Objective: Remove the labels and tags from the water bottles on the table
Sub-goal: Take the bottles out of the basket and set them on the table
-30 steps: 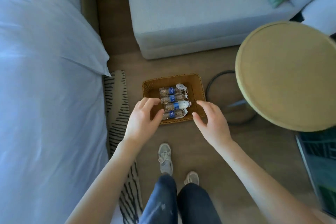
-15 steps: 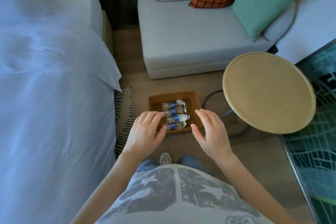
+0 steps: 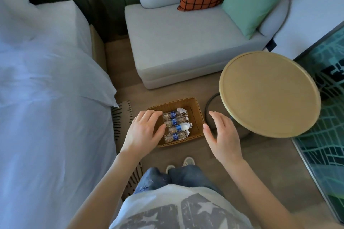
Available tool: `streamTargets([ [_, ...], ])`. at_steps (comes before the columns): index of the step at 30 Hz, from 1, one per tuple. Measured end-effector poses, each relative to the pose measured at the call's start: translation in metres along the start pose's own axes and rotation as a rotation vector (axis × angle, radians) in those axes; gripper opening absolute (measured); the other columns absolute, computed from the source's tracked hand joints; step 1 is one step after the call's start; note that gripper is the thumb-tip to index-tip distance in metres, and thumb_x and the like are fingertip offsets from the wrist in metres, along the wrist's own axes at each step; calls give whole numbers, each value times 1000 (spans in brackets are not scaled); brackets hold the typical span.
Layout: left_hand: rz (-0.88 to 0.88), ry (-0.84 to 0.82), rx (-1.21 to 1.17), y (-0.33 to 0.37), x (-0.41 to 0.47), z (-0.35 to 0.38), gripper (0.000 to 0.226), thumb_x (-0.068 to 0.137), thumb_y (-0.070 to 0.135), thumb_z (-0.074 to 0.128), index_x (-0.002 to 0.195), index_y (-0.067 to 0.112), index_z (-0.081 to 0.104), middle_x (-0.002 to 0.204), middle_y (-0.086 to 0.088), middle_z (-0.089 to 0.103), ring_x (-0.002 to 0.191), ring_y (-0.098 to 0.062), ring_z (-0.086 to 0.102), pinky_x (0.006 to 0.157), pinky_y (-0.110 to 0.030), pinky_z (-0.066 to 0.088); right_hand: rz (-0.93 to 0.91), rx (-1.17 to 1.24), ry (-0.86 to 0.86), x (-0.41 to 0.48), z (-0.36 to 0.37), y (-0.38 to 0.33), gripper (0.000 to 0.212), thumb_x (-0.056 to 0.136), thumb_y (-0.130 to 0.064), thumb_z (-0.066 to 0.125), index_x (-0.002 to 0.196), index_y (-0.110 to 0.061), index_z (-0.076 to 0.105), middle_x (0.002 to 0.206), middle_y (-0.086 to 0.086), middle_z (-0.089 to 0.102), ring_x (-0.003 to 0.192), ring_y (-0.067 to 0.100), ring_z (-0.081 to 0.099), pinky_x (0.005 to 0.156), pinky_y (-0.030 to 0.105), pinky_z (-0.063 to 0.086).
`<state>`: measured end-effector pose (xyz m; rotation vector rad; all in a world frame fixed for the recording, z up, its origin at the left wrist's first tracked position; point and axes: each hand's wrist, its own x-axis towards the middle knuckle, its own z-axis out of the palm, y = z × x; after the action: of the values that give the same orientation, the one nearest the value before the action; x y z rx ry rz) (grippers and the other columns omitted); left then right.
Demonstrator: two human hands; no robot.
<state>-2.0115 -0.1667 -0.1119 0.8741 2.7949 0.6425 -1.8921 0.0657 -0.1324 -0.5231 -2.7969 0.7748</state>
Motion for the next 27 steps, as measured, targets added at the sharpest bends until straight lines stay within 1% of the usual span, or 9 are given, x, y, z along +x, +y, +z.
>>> streamTargets([
  [4, 50, -34, 4, -3, 38, 2, 39, 97, 35, 57, 129, 12, 60, 122, -3, 65, 115, -22, 57, 94, -40, 53, 59, -10, 24, 18, 2, 8, 43, 95, -27, 65, 131, -4, 62, 127, 17, 66, 117, 32, 64, 93, 48, 58],
  [7, 110, -75, 22, -14, 66, 1, 39, 98, 36, 55, 129, 13, 60, 123, -2, 64, 116, -21, 56, 95, -38, 51, 135, -19, 67, 26, 9, 7, 41, 95, -25, 66, 130, -3, 61, 125, 17, 67, 115, 31, 64, 93, 45, 58],
  [10, 181, -130, 24, -32, 95, 2, 39, 98, 37, 55, 130, 14, 59, 123, -1, 64, 116, -19, 55, 95, -36, 50, 231, -26, 108, 30, 24, 0, 41, 95, -25, 66, 131, -5, 60, 125, 16, 66, 115, 31, 64, 92, 43, 58],
  [12, 245, -186, 32, -49, 115, 4, 40, 98, 37, 55, 131, 15, 59, 124, -1, 64, 118, -19, 55, 97, -36, 49, 335, -23, 129, 33, 40, -9, 41, 96, -28, 64, 132, -7, 59, 128, 15, 65, 117, 30, 62, 93, 41, 56],
  [16, 374, -362, 75, -84, 148, 9, 52, 98, 51, 37, 134, 20, 56, 128, 3, 61, 122, -18, 51, 103, -36, 44, 566, 4, 198, 39, 76, -34, 45, 98, -35, 55, 136, -10, 58, 132, 12, 63, 120, 27, 60, 94, 34, 50],
  [18, 437, -413, 89, -99, 161, 13, 54, 97, 53, 33, 133, 21, 56, 128, 4, 61, 121, -18, 51, 103, -36, 44, 644, 21, 230, 43, 94, -44, 47, 98, -37, 54, 136, -10, 57, 133, 11, 62, 121, 27, 59, 93, 30, 46],
  [21, 489, -428, 74, -115, 176, 27, 44, 98, 44, 46, 130, 17, 59, 124, 0, 64, 118, -21, 55, 100, -36, 45, 721, 25, 237, 49, 120, -51, 47, 100, -36, 53, 138, -10, 55, 135, 10, 61, 124, 26, 57, 97, 29, 42],
  [23, 484, -433, 50, -122, 182, 41, 40, 98, 39, 52, 130, 15, 60, 125, -1, 64, 117, -21, 55, 99, -35, 44, 745, 18, 222, 52, 137, -50, 47, 100, -36, 53, 139, -10, 55, 136, 10, 61, 125, 25, 57, 98, 31, 44],
  [27, 443, -477, 24, -145, 192, 97, 42, 99, 39, 51, 134, 16, 57, 130, -1, 61, 122, -19, 51, 102, -34, 42, 788, 22, 183, 51, 192, -22, 53, 99, -44, 46, 140, -12, 54, 137, 8, 60, 126, 25, 57, 99, 35, 48],
])
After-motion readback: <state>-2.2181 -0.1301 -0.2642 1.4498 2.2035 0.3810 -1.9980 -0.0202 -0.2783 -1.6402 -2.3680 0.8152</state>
